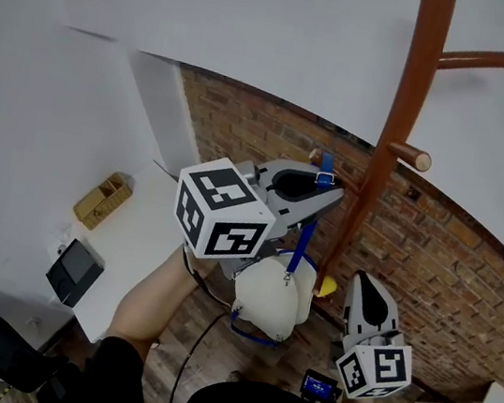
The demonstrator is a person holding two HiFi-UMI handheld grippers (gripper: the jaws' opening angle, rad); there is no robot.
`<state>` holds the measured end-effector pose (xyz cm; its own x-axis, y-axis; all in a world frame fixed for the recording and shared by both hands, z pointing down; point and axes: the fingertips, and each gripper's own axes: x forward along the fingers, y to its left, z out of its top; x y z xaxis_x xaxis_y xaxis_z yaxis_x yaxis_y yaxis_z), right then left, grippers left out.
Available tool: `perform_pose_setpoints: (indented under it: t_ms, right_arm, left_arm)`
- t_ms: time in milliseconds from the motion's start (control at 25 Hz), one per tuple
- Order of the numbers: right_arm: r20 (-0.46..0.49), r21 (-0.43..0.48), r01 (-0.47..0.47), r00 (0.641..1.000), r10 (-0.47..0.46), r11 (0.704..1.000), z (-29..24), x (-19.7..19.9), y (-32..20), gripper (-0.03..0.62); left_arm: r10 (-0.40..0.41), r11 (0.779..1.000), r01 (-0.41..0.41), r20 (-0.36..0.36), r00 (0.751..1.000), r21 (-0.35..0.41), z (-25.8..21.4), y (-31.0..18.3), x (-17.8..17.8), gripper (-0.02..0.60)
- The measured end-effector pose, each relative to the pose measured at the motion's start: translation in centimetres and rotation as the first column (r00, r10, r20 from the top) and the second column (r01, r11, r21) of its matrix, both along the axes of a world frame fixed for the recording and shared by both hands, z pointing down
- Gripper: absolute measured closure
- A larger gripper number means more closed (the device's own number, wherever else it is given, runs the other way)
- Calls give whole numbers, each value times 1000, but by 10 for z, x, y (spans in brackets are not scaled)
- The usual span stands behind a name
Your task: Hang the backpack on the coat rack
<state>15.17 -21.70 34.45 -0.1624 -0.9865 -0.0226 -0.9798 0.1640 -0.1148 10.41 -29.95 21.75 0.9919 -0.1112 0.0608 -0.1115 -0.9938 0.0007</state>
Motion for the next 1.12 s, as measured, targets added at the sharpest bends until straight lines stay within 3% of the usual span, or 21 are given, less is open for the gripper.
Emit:
perform_pose_setpoints:
  t_ms: [1120]
  right_arm:
    - [16,-7,-5,1000,5,1000,7,6,4,582]
  left_arm:
    - [53,998,-52,37,998,-34,26,11,22,538]
